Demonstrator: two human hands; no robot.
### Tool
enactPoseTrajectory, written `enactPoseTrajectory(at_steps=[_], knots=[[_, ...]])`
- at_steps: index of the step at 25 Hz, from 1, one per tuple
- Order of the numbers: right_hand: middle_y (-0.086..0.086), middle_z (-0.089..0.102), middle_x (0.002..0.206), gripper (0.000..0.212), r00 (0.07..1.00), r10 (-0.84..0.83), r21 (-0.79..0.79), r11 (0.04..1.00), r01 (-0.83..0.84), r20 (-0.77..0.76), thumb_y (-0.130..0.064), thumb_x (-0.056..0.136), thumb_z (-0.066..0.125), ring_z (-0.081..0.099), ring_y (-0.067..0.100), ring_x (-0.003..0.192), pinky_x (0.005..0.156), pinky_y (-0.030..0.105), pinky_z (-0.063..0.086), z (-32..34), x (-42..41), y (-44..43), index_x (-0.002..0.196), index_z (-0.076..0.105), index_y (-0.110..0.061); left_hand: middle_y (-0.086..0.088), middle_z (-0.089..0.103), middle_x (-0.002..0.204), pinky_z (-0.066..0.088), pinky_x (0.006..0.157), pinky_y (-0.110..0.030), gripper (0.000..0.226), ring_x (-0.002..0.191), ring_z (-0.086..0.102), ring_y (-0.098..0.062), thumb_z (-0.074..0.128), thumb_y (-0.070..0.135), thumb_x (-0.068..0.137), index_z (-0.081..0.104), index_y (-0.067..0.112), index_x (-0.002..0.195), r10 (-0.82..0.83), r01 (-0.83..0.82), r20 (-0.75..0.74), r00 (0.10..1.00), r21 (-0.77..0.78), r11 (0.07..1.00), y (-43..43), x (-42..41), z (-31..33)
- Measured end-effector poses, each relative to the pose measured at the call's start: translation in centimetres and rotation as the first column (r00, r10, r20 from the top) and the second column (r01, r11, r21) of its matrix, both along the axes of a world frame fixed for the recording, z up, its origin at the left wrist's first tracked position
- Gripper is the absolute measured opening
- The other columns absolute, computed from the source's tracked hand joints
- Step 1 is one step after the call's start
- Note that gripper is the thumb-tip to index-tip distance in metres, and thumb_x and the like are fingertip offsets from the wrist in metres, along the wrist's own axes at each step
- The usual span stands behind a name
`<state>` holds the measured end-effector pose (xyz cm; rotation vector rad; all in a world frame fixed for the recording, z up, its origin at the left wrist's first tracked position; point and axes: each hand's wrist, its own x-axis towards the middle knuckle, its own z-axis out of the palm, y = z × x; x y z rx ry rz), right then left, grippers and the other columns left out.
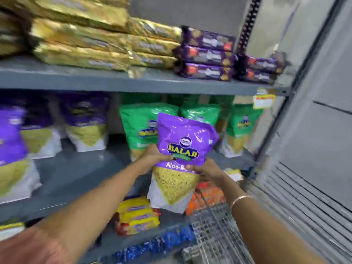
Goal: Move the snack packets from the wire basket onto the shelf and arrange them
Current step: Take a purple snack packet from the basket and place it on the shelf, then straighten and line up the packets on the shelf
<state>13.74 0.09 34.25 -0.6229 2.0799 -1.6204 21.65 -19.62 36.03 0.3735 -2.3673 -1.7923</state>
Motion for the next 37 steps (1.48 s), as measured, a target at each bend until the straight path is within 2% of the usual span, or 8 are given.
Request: enactPoseTrajectory(at_steps=[9, 12, 18, 22, 24, 30, 34, 37], knots=[[0.014, 0.072, 0.095, 0.035, 0.974, 0.179, -0.065, 0.98, -0.189, -0.14, -0.001, 0.06, 0.082, 0.067, 0.016, 0.076, 0.074, 0.033, 0.057, 1.2, 5.9, -20.0, 0.089, 0.07, -0.015, 0.031, 0.064, 0.044, 0.045, 0.048, 0.002, 0.042, 0.047, 0.058, 0.015, 0.076, -0.003, 0.07, 0.066, 0.006, 0.11, 0.354, -0.36, -0.081, 0.932, -0.087, 0.929, -16.1, 11.1, 2.5], [0.012, 0.072, 0.099, 0.039, 0.962, 0.149, -0.066, 0.984, -0.168, -0.229, -0.004, 0.058, 0.083, 0.065, -0.005, 0.065, 0.07, 0.02, 0.054, 0.3, 6.1, -23.9, 0.095, 0.07, -0.007, 0.016, 0.07, 0.065, 0.044, 0.047, 0.003, 0.045, 0.043, 0.056, 0.019, 0.073, -0.01, 0.07, 0.063, 0.001, 0.113, 0.436, -0.443, -0.12, 0.892, -0.04, 0.896, -17.9, 11.8, 1.9], [0.006, 0.07, 0.111, 0.067, 0.969, 0.162, -0.037, 0.984, -0.172, -0.186, -0.024, 0.057, 0.084, 0.065, 0.018, 0.099, 0.088, 0.034, 0.052, -1.8, 6.8, -25.6, 0.117, 0.057, -0.011, 0.017, 0.071, 0.084, 0.054, 0.077, -0.032, 0.069, 0.086, 0.066, -0.006, 0.089, 0.014, 0.042, 0.053, 0.025, 0.1, 0.585, -0.566, -0.156, 0.796, 0.152, 0.81, -19.3, 11.7, -3.2], [-0.002, 0.067, 0.087, 0.056, 0.955, 0.146, 0.093, 0.988, -0.126, -0.258, -0.033, 0.065, 0.079, 0.066, 0.024, 0.083, 0.075, 0.034, 0.05, -2.1, 6.4, -22.8, 0.111, 0.054, -0.016, -0.022, 0.046, 0.132, 0.034, 0.107, -0.045, 0.077, 0.126, 0.037, -0.031, 0.073, 0.037, 0.07, 0.039, 0.001, 0.129, 0.783, -0.881, -0.413, 0.466, -0.296, 0.368, -15.5, 12.4, -5.5], [0.001, 0.066, 0.077, 0.04, 0.889, 0.038, 0.168, 0.985, 0.044, -0.456, -0.049, 0.072, 0.068, 0.063, 0.023, 0.074, 0.065, 0.031, 0.045, -2.3, 5.4, -20.2, 0.096, 0.057, -0.018, -0.023, 0.046, 0.123, 0.029, 0.099, -0.042, 0.066, 0.115, 0.035, -0.032, 0.049, 0.05, 0.083, 0.04, -0.003, 0.12, 0.621, -0.851, -0.595, 0.51, -0.455, 0.263, -12.0, 11.8, -6.5], [0.002, 0.05, 0.079, 0.042, 0.847, -0.378, -0.042, 0.919, 0.391, -0.374, -0.033, 0.072, 0.074, 0.054, 0.02, 0.07, 0.061, 0.025, 0.049, -3.0, -2.1, -12.8, 0.091, 0.04, -0.016, -0.011, 0.056, 0.109, 0.036, 0.086, -0.021, 0.059, 0.108, 0.052, -0.021, 0.072, 0.022, 0.071, 0.044, 0.012, 0.122, 0.422, -0.508, -0.293, 0.858, -0.353, 0.786, -5.3, 2.0, -8.8], [0.003, 0.049, 0.112, 0.109, 0.994, -0.046, 0.079, 0.995, 0.054, -0.101, -0.047, 0.039, 0.088, 0.051, 0.018, 0.108, 0.09, 0.031, 0.049, -5.2, -6.2, -11.9, 0.125, 0.039, -0.003, -0.024, 0.05, 0.125, 0.042, 0.096, -0.037, 0.081, 0.121, 0.049, -0.035, 0.082, 0.0, 0.059, 0.042, -0.004, 0.128, 0.623, -0.622, -0.02, 0.782, -0.1, 0.777, -5.2, -2.6, -9.0], [0.011, 0.064, 0.115, 0.085, 0.996, 0.02, 0.087, 0.996, -0.012, -0.088, -0.044, 0.053, 0.084, 0.058, 0.027, 0.113, 0.096, 0.044, 0.049, -6.5, -7.1, -11.9, 0.121, 0.052, -0.005, -0.019, 0.059, 0.12, 0.044, 0.075, -0.031, 0.07, 0.111, 0.058, -0.034, 0.081, 0.003, 0.062, 0.045, -0.001, 0.121, 0.625, -0.62, -0.003, 0.78, -0.137, 0.773, -4.6, -3.4, -9.4]])
